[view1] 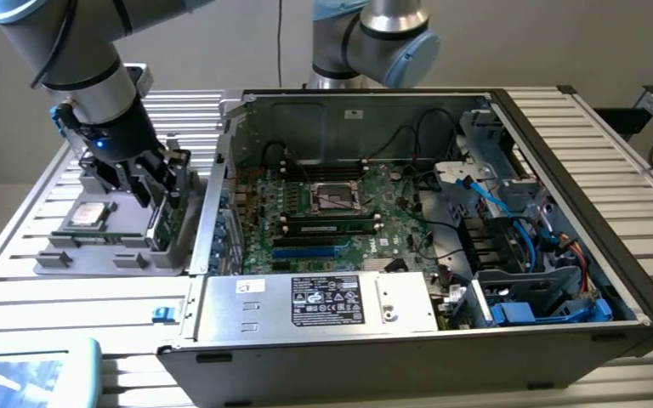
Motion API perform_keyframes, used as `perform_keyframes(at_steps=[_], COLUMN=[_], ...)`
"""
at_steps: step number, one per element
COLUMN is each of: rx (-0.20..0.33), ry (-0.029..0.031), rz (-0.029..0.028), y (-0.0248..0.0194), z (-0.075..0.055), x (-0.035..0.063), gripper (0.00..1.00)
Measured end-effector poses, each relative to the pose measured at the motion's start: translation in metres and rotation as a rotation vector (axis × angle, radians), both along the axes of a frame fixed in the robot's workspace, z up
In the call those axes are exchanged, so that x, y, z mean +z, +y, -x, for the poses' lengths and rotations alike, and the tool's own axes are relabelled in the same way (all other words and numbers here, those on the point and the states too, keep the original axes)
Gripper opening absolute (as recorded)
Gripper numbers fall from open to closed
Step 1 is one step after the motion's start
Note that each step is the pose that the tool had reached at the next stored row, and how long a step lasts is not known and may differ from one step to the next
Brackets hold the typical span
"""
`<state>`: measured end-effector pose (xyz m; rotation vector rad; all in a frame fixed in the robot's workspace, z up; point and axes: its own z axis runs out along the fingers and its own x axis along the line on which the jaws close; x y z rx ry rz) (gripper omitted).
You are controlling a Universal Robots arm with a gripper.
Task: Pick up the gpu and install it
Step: 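Pick up the gpu and move the gpu toward the slot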
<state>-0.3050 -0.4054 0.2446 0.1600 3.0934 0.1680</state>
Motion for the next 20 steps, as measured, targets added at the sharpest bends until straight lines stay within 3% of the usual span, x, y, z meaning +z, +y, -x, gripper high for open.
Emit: perform_keyframes(at_steps=[6,10,20], rx=[0.0,0.0,0.0], ry=[0.0003,0.0001,0.0004], rz=[0.0018,0.0053,0.0058], y=[0.0003,0.0033,0.0042], z=[-0.001,-0.001,-0.002], x=[-0.0044,-0.0072,-0.0142], gripper=[0.51,0.51,0.51])
